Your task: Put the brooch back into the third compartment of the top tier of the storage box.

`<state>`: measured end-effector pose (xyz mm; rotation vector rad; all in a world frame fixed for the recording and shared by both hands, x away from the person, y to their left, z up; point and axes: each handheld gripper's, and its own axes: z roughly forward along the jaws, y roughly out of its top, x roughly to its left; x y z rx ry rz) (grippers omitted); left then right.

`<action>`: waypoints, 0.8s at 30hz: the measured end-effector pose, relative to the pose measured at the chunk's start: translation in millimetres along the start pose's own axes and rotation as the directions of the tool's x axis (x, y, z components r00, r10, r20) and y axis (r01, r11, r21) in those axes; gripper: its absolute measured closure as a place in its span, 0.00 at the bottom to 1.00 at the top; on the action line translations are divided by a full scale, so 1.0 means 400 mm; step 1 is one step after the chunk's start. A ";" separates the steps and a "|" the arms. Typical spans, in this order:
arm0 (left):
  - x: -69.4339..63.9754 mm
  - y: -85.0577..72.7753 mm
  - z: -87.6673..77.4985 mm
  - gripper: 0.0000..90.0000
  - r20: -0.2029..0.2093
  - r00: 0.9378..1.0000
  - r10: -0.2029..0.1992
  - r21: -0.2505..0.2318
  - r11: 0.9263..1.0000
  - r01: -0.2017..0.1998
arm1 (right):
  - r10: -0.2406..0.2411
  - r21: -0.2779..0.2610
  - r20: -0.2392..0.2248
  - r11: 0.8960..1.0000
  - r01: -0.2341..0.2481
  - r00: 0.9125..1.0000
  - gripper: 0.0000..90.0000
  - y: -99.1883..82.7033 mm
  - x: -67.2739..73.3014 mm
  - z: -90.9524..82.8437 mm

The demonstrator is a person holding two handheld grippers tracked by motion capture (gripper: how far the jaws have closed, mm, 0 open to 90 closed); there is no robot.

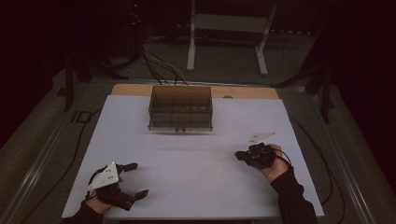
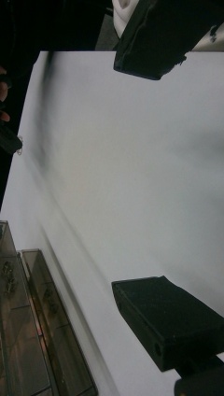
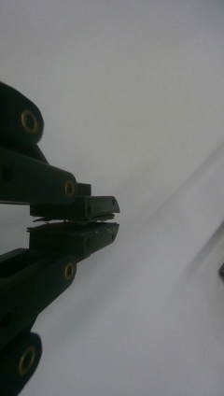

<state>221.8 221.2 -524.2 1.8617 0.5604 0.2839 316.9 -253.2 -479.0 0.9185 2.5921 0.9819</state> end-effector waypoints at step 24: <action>0.000 0.003 -0.006 0.01 0.000 1.000 -0.002 -0.010 1.000 0.002 | -0.065 -0.030 -0.018 0.997 0.064 0.998 0.96 0.105 0.011 0.010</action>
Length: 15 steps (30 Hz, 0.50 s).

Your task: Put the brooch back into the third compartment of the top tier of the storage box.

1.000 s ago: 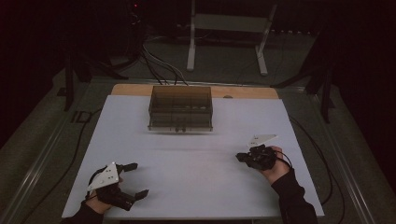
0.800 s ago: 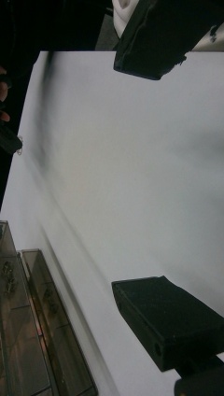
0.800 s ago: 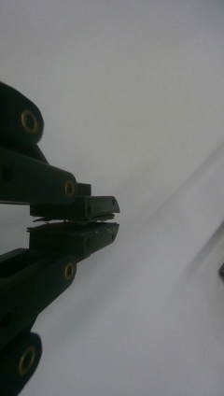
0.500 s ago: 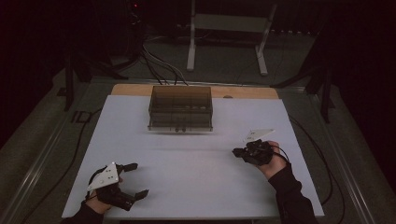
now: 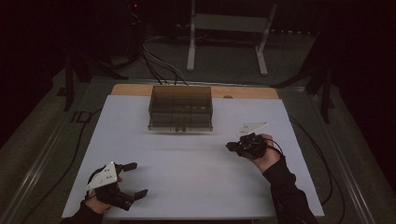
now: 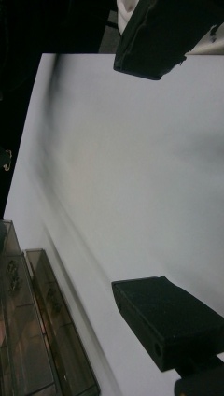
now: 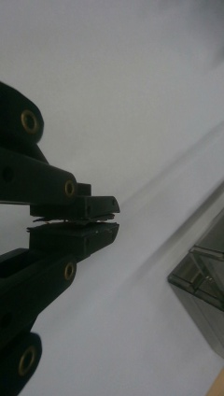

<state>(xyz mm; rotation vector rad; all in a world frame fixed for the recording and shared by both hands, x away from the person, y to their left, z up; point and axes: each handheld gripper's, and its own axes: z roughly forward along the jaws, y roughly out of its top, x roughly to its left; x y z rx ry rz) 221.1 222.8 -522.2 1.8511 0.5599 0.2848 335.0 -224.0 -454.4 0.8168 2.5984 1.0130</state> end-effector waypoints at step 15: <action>-0.001 0.000 0.000 0.01 0.003 1.000 -0.001 -0.001 1.000 0.001 | -0.030 0.003 -0.009 1.000 0.030 1.000 0.96 0.055 0.000 0.015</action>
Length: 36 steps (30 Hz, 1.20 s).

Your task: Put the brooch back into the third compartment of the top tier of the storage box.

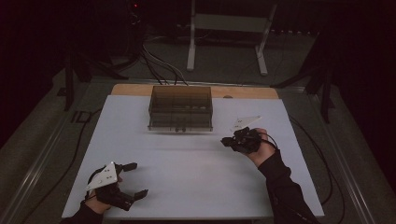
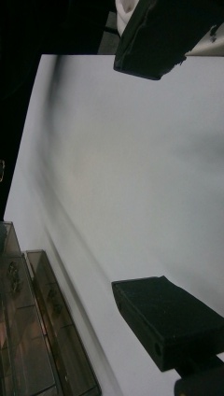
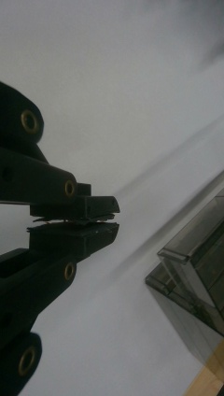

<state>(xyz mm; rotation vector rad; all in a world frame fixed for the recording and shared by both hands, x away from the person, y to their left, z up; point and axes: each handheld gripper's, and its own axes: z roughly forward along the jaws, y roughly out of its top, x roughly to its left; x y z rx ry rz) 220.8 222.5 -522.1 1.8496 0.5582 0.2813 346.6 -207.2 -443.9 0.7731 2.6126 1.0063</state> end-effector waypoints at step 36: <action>-0.004 0.002 -0.002 0.01 0.004 1.000 0.003 -0.002 1.000 -0.003 | -0.047 -0.016 -0.020 0.999 0.046 0.999 0.96 0.113 0.001 0.019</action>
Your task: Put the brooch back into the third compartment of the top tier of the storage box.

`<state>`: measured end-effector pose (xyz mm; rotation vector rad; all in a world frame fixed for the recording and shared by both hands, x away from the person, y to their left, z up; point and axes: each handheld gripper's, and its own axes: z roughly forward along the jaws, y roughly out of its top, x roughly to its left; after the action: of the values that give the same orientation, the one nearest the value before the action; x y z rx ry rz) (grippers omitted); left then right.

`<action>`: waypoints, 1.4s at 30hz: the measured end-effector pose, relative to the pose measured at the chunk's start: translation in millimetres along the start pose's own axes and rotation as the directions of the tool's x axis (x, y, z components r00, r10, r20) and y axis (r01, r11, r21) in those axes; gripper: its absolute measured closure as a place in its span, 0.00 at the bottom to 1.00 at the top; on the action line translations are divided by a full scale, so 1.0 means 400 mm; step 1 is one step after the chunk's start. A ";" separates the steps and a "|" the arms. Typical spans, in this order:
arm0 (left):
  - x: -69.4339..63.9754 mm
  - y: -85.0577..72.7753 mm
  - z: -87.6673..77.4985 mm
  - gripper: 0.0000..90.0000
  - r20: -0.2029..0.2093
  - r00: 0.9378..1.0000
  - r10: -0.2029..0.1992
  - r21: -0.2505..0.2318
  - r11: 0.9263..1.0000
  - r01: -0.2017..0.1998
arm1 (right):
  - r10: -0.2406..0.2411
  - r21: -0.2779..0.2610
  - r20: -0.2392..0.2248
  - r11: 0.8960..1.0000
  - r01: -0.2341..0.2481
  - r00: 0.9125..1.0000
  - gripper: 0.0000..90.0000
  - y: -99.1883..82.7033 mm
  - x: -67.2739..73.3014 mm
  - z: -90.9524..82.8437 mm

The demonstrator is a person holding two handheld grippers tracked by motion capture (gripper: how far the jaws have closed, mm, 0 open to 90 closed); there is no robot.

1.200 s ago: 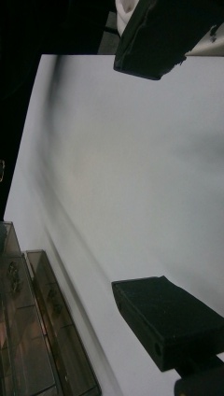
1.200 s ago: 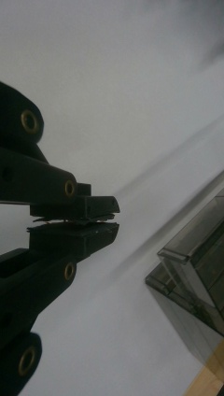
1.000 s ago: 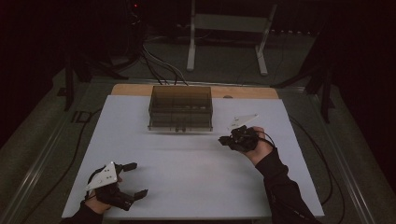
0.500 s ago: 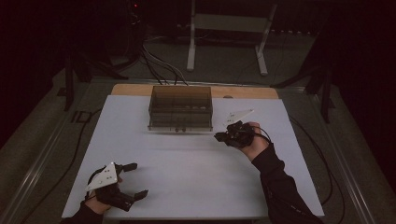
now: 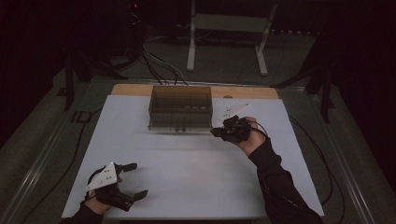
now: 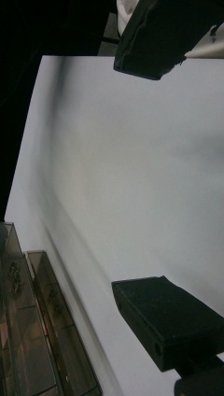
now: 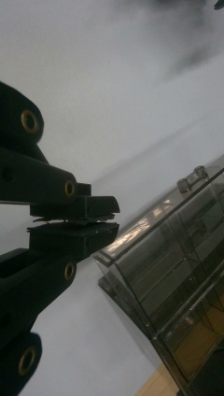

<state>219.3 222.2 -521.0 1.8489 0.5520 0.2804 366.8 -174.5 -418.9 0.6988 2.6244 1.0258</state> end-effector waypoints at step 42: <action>-0.001 0.002 -0.003 0.01 -0.003 1.000 0.002 -0.007 1.000 -0.002 | -0.047 0.006 -0.017 0.999 0.047 0.999 0.96 0.140 -0.006 0.039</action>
<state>218.4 222.6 -519.7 1.8424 0.5502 0.2860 394.2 -130.9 -391.8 0.6301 2.6465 1.0143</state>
